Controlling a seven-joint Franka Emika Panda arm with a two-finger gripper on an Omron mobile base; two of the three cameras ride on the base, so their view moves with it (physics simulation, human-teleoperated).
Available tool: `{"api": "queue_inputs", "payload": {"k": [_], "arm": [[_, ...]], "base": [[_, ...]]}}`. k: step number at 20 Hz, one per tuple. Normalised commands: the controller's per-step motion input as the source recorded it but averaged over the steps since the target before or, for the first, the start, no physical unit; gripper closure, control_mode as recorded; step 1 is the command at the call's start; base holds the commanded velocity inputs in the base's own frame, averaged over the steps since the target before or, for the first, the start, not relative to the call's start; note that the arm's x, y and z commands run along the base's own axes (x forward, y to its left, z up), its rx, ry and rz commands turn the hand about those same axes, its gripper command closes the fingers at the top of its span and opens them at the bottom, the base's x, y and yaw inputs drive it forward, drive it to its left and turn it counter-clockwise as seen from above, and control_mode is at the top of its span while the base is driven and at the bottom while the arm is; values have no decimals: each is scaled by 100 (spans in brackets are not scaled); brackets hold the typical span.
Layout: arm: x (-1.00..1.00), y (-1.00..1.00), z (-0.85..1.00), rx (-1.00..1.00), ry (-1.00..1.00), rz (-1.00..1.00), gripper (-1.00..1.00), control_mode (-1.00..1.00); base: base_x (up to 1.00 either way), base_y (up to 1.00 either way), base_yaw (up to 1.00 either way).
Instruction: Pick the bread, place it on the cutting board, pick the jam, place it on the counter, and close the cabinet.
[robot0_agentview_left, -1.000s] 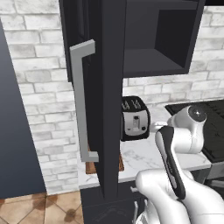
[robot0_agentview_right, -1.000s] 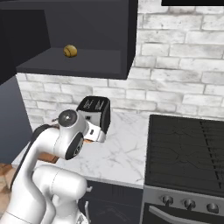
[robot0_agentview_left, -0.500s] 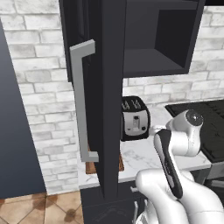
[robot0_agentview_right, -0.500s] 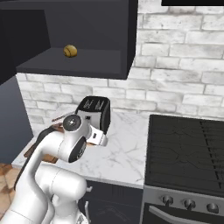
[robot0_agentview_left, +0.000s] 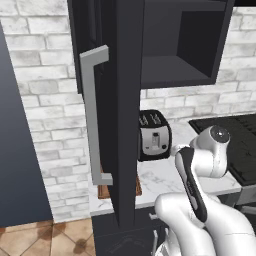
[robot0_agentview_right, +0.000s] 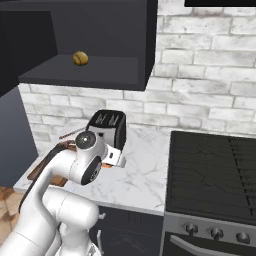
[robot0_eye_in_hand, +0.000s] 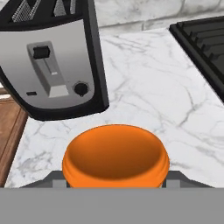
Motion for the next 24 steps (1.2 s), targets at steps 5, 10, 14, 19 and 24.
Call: {"api": "queue_inputs", "payload": {"k": [5, 10, 14, 19, 24], "arm": [[20, -10, -31, 0, 0, 0, 100, -100], [31, -19, -24, 0, 0, 0, 100, -100], [33, -17, -26, 0, 0, 0, 100, -100], [24, -19, -20, 0, 0, 0, 100, -100], [19, -15, -18, 0, 0, 0, 100, -100]], "base": [[0, 0, 0], [0, 0, 0], [0, 0, 0], [0, 0, 0], [0, 0, 0]]}}
